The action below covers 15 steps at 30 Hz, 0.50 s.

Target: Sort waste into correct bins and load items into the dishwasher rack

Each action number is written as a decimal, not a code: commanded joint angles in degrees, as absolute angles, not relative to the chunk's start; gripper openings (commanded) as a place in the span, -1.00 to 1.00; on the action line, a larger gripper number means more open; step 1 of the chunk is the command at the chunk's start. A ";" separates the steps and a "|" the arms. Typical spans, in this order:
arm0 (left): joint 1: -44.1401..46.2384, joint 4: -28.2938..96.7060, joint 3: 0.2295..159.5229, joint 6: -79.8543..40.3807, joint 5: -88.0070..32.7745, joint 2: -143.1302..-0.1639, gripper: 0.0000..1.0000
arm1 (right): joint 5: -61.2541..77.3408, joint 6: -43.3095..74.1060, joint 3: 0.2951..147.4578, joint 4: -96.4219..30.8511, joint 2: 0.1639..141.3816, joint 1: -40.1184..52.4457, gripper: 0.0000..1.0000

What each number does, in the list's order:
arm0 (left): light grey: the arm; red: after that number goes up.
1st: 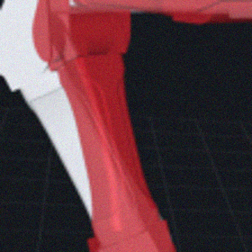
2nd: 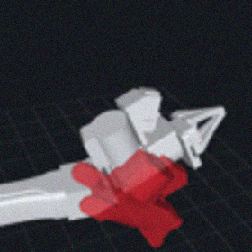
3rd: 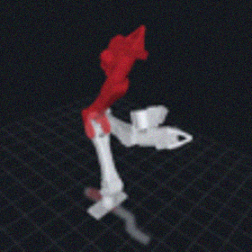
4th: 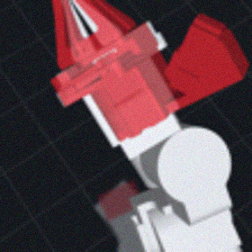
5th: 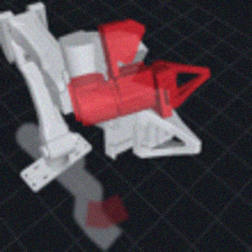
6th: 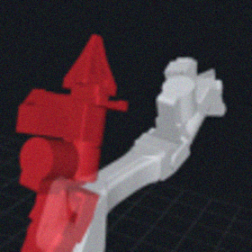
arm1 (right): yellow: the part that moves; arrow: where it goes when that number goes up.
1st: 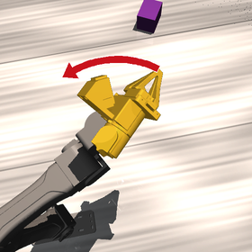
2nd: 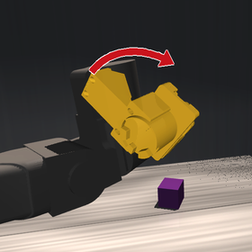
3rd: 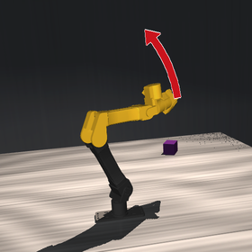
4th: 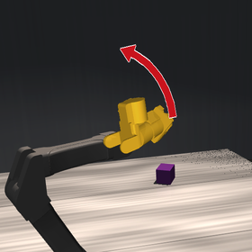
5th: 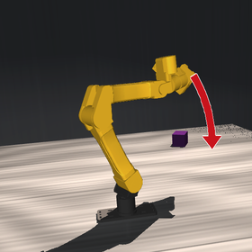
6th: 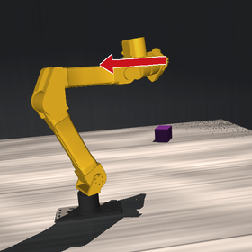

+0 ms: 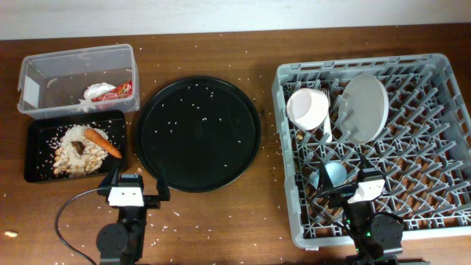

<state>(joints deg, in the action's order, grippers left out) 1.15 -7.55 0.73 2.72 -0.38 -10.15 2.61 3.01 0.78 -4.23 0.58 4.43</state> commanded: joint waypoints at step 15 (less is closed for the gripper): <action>-1.04 4.75 0.47 6.11 0.25 -0.30 0.98 | 2.31 3.40 0.32 -4.27 0.21 4.43 0.97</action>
